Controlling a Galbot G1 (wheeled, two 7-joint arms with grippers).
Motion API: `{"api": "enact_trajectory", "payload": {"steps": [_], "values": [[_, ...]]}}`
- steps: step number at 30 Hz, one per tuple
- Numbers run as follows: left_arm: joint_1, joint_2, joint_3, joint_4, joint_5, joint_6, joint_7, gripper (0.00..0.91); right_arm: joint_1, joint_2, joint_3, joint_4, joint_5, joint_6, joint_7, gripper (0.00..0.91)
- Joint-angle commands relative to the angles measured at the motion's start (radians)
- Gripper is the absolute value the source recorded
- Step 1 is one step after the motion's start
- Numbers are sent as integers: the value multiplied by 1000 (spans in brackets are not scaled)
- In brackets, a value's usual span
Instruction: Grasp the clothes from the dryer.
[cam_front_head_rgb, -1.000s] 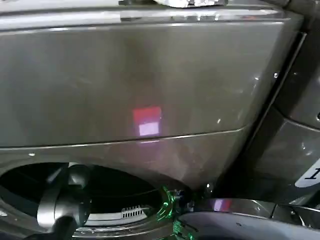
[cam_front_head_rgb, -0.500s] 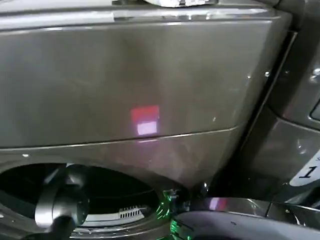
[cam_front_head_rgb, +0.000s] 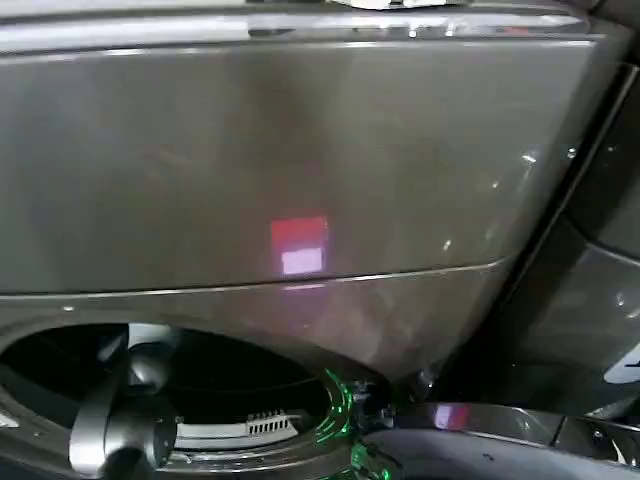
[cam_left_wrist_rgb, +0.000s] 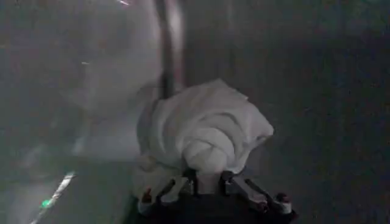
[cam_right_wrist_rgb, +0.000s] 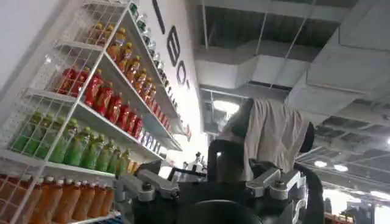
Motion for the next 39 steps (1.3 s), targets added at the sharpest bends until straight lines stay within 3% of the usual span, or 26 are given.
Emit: {"api": "enact_trajectory", "payload": {"steps": [1, 4, 10, 14, 23, 29, 39], "values": [[76, -46, 1, -167, -524, 268, -418, 0, 10, 6, -19, 15, -14, 9, -3, 907], [112, -66, 16, -227, -828, 344, -558, 0, 13, 4, -18, 12, -13, 5, 1, 907], [188, -97, 34, -300, -1175, 285, -717, 0, 8, 10, -15, 8, -14, 17, 8, 907], [219, -122, 33, -346, -1383, 293, -778, 0, 6, 14, -13, 10, -16, 18, 8, 907], [223, -127, 48, -334, -1430, 319, -792, 0, -1, 17, -6, 12, -14, 17, 13, 907], [217, -127, 48, -325, -1436, 320, -790, 0, 2, 21, 0, 37, -43, -48, 15, 907], [208, -124, 46, -311, -1440, 322, -788, 0, 4, 23, 2, 49, -41, -58, 10, 907]]}}
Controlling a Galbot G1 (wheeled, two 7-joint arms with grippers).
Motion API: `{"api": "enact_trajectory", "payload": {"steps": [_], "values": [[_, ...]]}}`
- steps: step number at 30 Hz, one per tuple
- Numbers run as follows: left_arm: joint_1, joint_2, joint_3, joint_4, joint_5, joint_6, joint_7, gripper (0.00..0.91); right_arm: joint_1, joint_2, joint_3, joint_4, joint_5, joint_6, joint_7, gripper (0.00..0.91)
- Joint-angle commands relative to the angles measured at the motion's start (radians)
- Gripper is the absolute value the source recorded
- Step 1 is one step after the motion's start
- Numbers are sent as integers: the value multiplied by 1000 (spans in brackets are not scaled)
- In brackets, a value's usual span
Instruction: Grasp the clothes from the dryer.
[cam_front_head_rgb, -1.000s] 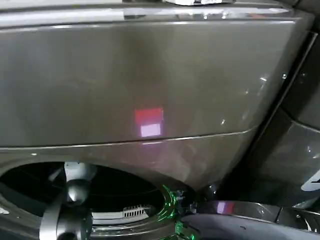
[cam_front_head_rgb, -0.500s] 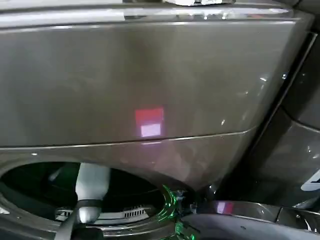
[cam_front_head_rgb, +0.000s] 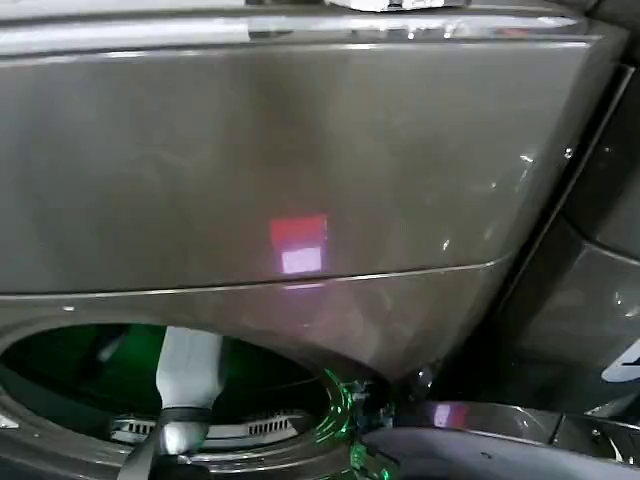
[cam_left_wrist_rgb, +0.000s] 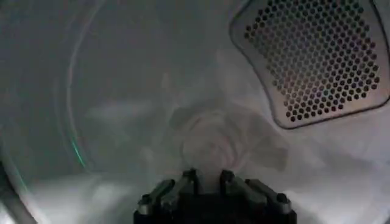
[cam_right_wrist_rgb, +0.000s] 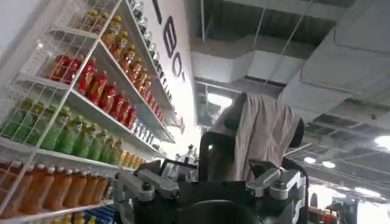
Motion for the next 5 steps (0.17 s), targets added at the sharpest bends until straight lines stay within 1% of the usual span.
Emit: {"api": "enact_trajectory", "payload": {"steps": [1, 5], "values": [[4, -2, 2, -1, -35, 3, -12, 0, 4, 3, -2, 13, -9, -23, -2, 907], [4, -1, 2, 1, -34, 3, -11, 0, 3, 0, -1, 13, -8, -23, -4, 907]]}}
